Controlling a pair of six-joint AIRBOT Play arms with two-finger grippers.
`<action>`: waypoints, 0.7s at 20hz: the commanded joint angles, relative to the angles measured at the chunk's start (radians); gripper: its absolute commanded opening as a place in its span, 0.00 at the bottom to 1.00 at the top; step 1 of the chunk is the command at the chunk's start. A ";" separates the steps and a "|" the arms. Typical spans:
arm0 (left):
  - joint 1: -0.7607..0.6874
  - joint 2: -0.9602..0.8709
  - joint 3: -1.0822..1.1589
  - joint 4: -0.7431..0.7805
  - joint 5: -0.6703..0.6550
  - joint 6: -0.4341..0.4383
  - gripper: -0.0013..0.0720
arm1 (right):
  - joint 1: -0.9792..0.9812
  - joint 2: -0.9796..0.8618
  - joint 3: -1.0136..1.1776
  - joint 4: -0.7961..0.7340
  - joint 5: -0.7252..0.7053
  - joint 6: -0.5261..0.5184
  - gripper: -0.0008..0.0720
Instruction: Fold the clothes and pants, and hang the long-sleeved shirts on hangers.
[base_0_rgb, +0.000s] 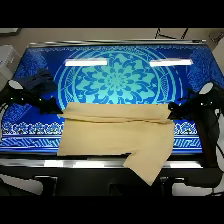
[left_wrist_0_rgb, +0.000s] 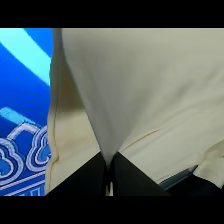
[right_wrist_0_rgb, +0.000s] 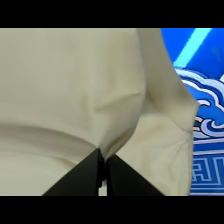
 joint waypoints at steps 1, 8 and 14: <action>0.002 0.000 -0.062 0.048 -0.018 -0.006 0.04 | 0.003 0.008 -0.051 -0.031 -0.053 0.025 0.06; -0.002 -0.030 -0.070 -0.005 -0.026 0.001 0.30 | -0.005 0.010 -0.042 -0.014 -0.022 0.074 0.26; 0.127 0.076 -0.064 0.135 -0.148 -0.023 0.56 | -0.210 0.092 -0.012 -0.068 0.269 -0.006 0.77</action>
